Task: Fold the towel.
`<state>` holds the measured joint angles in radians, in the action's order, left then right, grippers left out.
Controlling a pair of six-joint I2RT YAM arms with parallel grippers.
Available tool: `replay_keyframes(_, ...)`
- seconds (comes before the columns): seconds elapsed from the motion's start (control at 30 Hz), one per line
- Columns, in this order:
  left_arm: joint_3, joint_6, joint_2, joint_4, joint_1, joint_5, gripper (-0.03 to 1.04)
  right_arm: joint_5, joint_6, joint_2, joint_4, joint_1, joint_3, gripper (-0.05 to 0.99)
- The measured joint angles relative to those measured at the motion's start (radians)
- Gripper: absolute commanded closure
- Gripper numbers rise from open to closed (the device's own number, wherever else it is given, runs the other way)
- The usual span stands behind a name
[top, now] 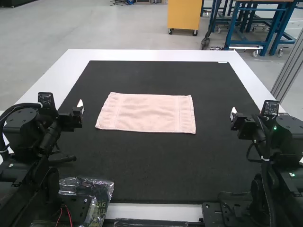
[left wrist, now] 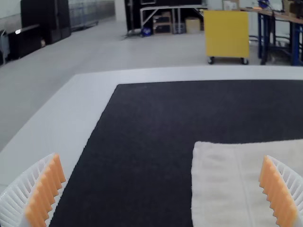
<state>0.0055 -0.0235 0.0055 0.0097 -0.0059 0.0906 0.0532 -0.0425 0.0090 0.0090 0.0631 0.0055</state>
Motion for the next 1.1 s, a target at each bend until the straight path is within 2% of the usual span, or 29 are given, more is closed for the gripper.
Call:
replay_keyframes(0.4, 0.0, 0.0, 0.0, 0.006, 0.0, 0.0, 0.04, 0.0, -0.001, 0.0, 0.0, 0.0, 0.0, 0.01)
replay_keyframes(0.5, 0.0, 0.011, 0.0, 0.039, 0.0, 0.0, 0.06, 0.001, -0.017, 0.001, 0.048, 0.0, 0.0, 0.01)
replay_keyframes(0.6, 0.0, 0.088, 0.0, 0.104, 0.0, 0.0, 0.06, 0.004, -0.104, 0.001, 0.158, 0.0, 0.0, 0.01)
replay_keyframes(0.7, 0.0, 0.126, 0.0, 0.143, 0.0, 0.0, 0.05, 0.004, -0.248, 0.001, 0.221, 0.0, 0.0, 0.02)
replay_keyframes(0.83, 0.0, 0.175, 0.0, 0.184, 0.0, -0.005, 0.05, 0.002, -0.408, 0.001, 0.246, 0.0, 0.0, 0.02)
replay_keyframes(0.97, 0.0, 0.209, 0.0, 0.274, 0.0, -0.024, 0.05, 0.005, -0.484, 0.001, 0.333, 0.0, 0.01, 0.02)
replay_keyframes(1.1, 0.029, 0.222, 0.007, 0.257, 0.0, -0.046, 0.05, 0.008, -0.484, 0.089, 0.326, -0.005, 0.103, 0.02)
